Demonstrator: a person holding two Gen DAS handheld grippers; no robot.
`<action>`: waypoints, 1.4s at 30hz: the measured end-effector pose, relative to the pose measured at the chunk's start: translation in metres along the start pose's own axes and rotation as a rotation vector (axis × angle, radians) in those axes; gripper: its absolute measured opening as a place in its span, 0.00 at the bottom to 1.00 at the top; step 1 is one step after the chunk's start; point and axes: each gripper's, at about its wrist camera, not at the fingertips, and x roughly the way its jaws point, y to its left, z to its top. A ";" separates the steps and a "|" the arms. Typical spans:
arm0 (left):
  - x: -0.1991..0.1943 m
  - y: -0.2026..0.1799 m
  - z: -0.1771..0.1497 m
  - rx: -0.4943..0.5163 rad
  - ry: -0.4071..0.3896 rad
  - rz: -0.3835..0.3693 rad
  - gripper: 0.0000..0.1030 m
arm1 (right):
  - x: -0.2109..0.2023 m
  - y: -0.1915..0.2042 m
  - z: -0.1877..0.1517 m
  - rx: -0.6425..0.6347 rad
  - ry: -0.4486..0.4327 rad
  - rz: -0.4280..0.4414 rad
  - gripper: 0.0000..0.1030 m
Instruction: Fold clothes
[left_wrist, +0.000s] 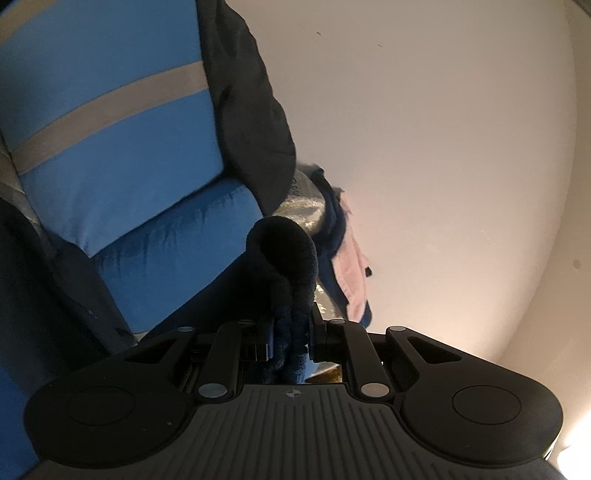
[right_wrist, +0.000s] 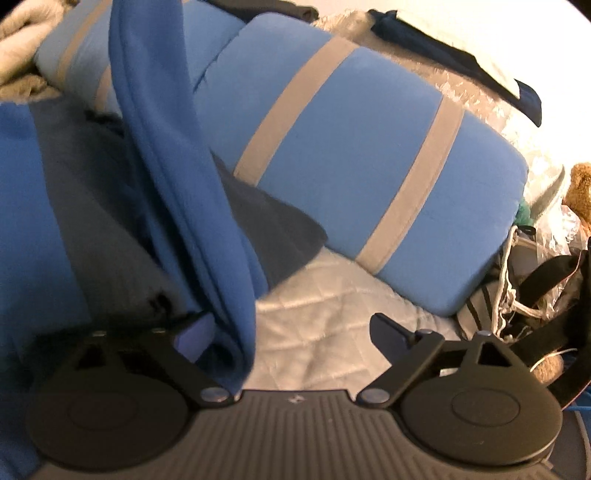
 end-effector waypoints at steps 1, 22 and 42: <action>0.000 -0.001 -0.001 -0.003 0.002 -0.002 0.15 | 0.001 0.000 0.003 -0.002 0.001 0.012 0.91; -0.012 -0.001 0.005 0.144 0.092 0.090 0.15 | -0.003 -0.037 0.001 0.240 0.061 0.173 0.18; -0.092 0.113 -0.007 0.335 0.284 0.389 0.16 | -0.010 -0.021 0.005 0.213 0.110 0.177 0.08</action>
